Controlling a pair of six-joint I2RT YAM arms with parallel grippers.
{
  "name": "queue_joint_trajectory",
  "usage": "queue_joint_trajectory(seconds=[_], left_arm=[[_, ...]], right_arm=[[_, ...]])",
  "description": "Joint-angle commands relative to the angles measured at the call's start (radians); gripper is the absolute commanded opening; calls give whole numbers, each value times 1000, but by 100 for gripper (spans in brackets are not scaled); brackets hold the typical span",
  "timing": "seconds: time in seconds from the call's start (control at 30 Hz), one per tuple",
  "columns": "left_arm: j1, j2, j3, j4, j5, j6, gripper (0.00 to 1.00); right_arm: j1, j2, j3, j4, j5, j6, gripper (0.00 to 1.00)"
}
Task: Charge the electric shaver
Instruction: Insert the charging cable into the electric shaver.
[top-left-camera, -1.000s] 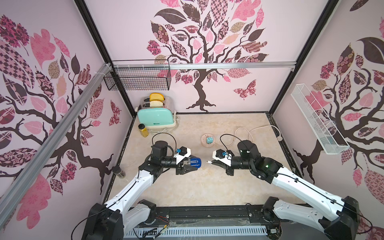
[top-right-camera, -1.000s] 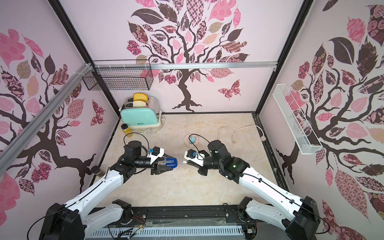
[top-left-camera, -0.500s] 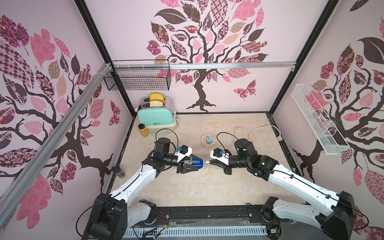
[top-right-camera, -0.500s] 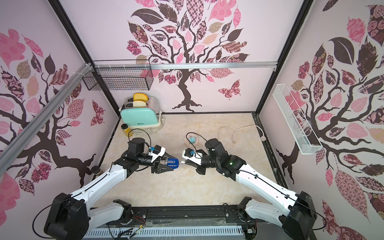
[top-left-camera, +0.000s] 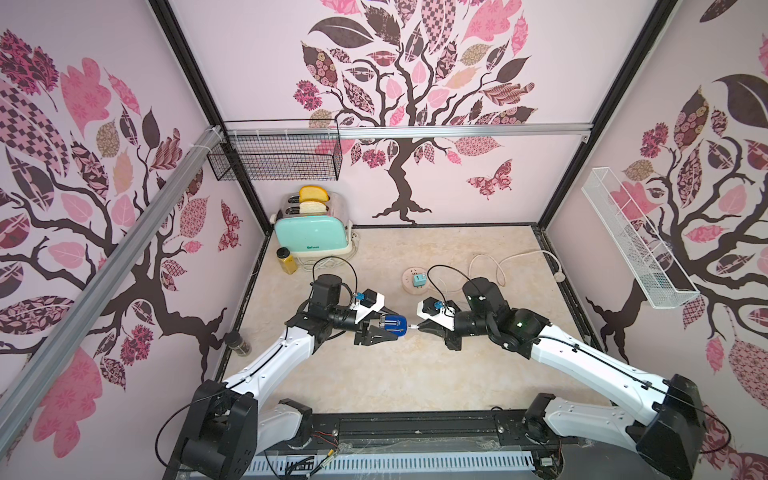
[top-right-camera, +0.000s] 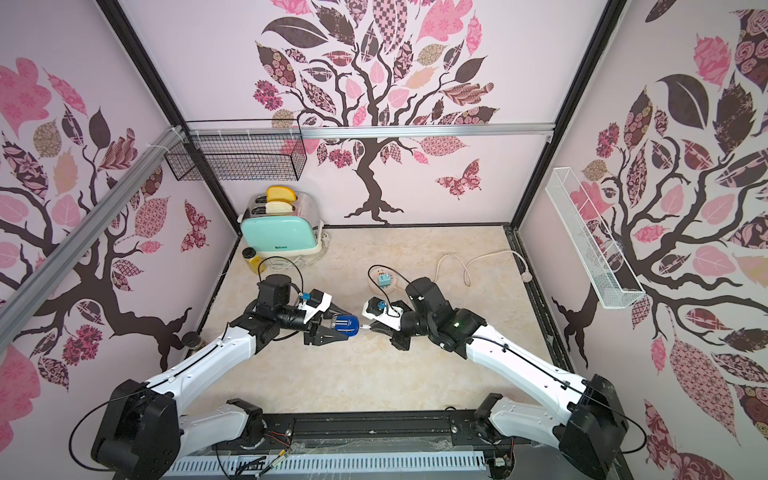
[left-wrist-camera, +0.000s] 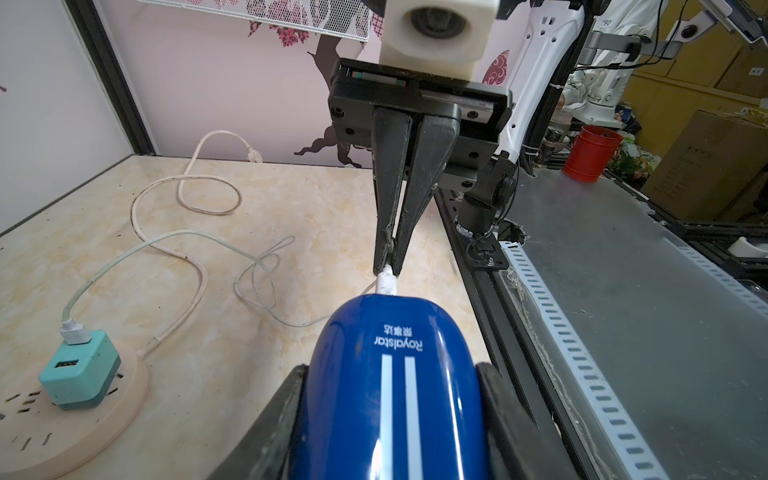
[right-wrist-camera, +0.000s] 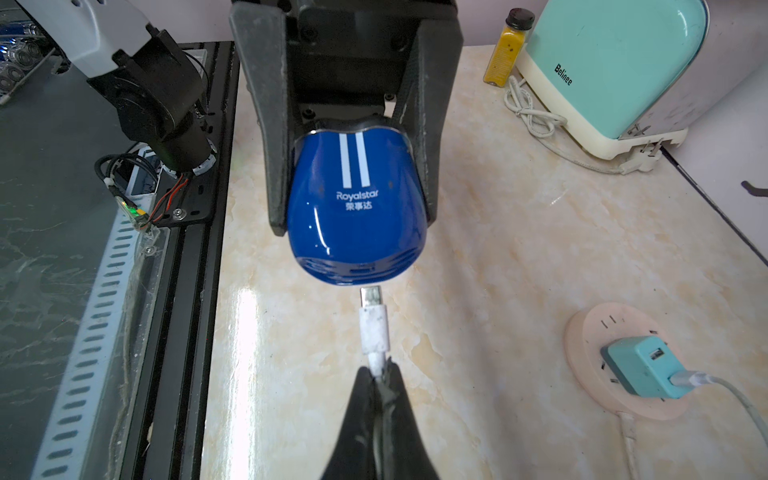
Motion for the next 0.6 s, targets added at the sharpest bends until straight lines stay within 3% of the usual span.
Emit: queue_joint_trajectory(seconds=[0.0, 0.57], left_arm=[[3, 6, 22, 26, 23, -3, 0], [2, 17, 27, 31, 23, -5, 0]], right_arm=[[-1, 2, 39, 13, -13, 4, 0], [26, 3, 27, 35, 2, 3, 0]])
